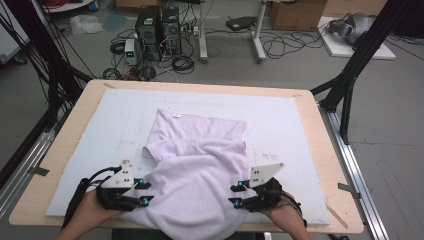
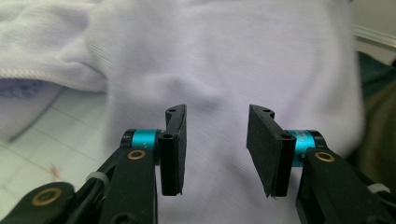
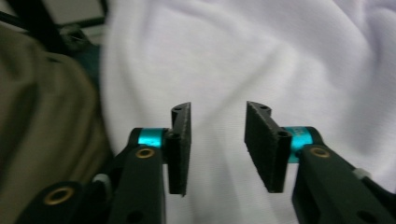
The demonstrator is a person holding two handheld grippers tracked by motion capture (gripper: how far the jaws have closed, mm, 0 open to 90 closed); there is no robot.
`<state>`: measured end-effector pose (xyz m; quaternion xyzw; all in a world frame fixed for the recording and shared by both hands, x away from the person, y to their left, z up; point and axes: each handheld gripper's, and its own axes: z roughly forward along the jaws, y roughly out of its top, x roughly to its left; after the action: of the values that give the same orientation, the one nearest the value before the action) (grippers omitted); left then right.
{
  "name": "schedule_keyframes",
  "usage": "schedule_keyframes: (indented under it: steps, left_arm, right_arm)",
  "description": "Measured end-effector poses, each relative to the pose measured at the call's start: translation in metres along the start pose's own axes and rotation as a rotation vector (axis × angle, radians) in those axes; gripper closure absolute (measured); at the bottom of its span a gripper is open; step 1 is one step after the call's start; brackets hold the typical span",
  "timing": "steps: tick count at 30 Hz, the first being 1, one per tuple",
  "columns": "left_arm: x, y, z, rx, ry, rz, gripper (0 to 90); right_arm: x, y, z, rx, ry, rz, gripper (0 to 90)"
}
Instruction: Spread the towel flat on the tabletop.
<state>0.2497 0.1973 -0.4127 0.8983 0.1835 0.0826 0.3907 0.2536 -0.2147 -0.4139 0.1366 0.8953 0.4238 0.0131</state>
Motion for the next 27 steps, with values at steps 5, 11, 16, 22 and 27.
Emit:
schedule_keyframes:
  steps: [5, 11, 16, 22, 27]
  left_arm:
    - [0.016, 0.009, 0.026, 0.023, -0.039, -0.028, 58.3]
    - [0.008, 0.003, 0.036, 0.060, -0.061, 0.008, 87.0]
    - [-0.004, -0.004, 0.024, 0.077, -0.076, 0.015, 88.5]
    - [-0.030, -0.011, 0.001, -0.002, -0.078, 0.040, 87.9]
    - [-0.021, -0.004, -0.008, -0.019, -0.016, 0.038, 66.3]
  right_arm:
    - [-0.027, -0.001, 0.026, 0.038, -0.016, 0.039, 57.0]
    - [-0.031, -0.001, 0.040, 0.069, -0.068, 0.014, 70.7]
    - [-0.027, -0.006, 0.039, 0.046, -0.033, 0.023, 87.5]
    - [-0.005, -0.006, 0.028, 0.046, 0.049, -0.029, 87.6]
    - [0.014, -0.010, 0.012, -0.003, 0.037, -0.036, 75.7]
